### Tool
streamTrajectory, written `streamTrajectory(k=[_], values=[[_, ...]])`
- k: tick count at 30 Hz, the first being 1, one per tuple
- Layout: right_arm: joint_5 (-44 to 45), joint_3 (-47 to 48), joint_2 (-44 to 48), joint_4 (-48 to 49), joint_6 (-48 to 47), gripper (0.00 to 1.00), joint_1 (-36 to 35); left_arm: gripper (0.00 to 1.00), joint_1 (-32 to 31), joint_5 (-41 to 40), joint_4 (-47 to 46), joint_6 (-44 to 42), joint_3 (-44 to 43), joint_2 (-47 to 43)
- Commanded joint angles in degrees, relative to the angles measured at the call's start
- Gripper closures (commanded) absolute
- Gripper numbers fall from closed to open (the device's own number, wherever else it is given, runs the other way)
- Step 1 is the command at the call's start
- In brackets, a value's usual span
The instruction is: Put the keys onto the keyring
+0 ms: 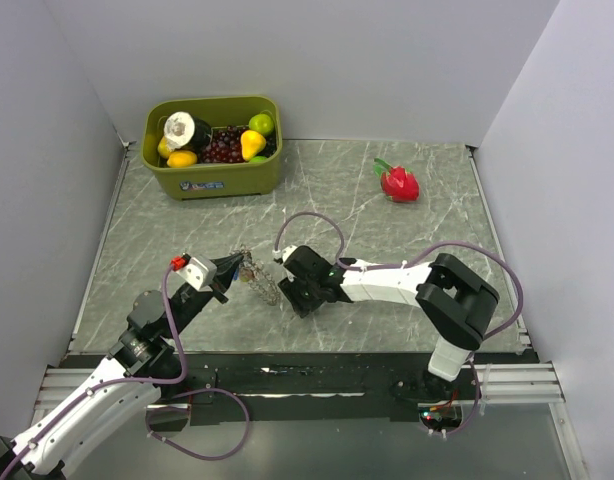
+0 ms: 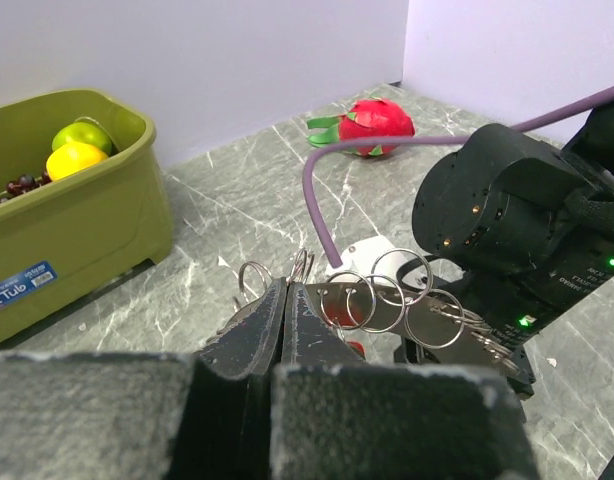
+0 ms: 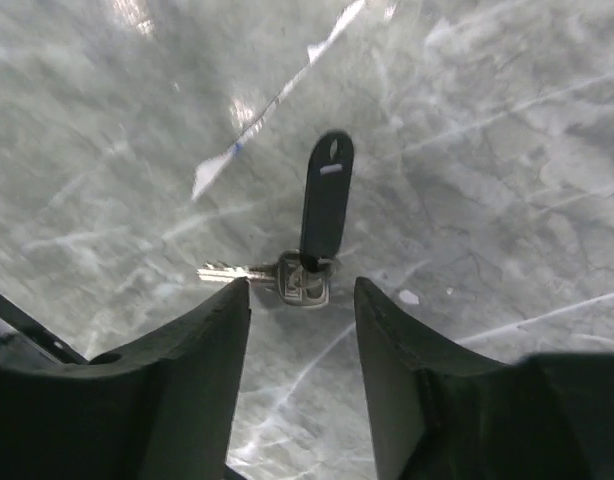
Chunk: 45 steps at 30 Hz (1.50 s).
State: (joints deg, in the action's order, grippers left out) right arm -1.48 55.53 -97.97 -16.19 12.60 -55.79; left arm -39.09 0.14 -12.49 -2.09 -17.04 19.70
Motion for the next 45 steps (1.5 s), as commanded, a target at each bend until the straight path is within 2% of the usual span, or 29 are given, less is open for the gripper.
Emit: streamTrajectory(k=[1,6,10,12,19,24,27,29,32,33,35,36,39,42,45], values=[[4.37,2.22,-1.34,-0.52,1.55,0.52,-0.46,0.99,-0.20,0.12,-4.03,1.03,-0.63,-0.54],[4.29,1.78,-2.22,1.06,2.08,0.62,-0.55,0.99,-0.20,0.38,-4.47,1.12,-0.45,-0.28],[3.50,2.48,-3.28,0.28,1.81,0.88,-0.55,0.99,-0.20,0.65,-4.12,1.30,-0.54,-0.54],[3.94,2.04,-2.06,0.01,1.72,0.92,-0.55,0.99,-0.20,0.56,-3.86,1.21,-0.54,-0.72],[4.46,-1.38,5.94,1.16,-0.47,0.99,-0.55,0.99,-0.11,0.91,-3.68,1.03,-1.24,-0.11],[4.56,-3.49,12.09,1.24,-3.89,1.00,-0.11,0.99,-0.20,1.70,-3.15,0.86,-2.21,0.77],[1.75,-5.16,15.08,2.73,-6.18,1.00,0.59,0.99,-0.20,2.14,-3.07,0.86,-2.65,1.13],[-5.70,-5.95,15.71,3.96,-9.51,1.00,1.12,0.99,-0.20,2.23,-2.98,0.86,-2.82,1.21],[-8.63,-4.74,14.31,2.66,-12.07,0.91,1.21,0.99,-0.11,2.41,-3.15,0.77,-2.83,1.39],[-8.46,-4.20,12.74,1.34,-12.16,0.80,1.30,0.99,-0.20,2.41,-3.15,0.77,-2.83,1.48],[-5.49,-3.50,11.58,0.81,-11.64,0.68,1.21,0.99,-0.20,2.67,-3.15,0.94,-2.82,1.74],[-4.16,-3.41,11.49,0.80,-11.02,0.55,1.21,0.99,-0.20,2.76,-3.15,0.94,-2.74,1.74],[-1.69,-3.76,12.54,1.51,-8.21,0.34,1.47,0.99,-0.20,2.58,-3.24,0.94,-2.74,1.92],[-0.81,-3.76,13.07,2.03,-6.19,0.29,1.74,0.99,-0.20,2.67,-3.33,0.86,-2.65,2.00],[-1.59,-3.23,12.02,1.60,-5.66,0.31,1.91,0.99,-0.20,2.67,-3.42,0.86,-2.56,2.18]])
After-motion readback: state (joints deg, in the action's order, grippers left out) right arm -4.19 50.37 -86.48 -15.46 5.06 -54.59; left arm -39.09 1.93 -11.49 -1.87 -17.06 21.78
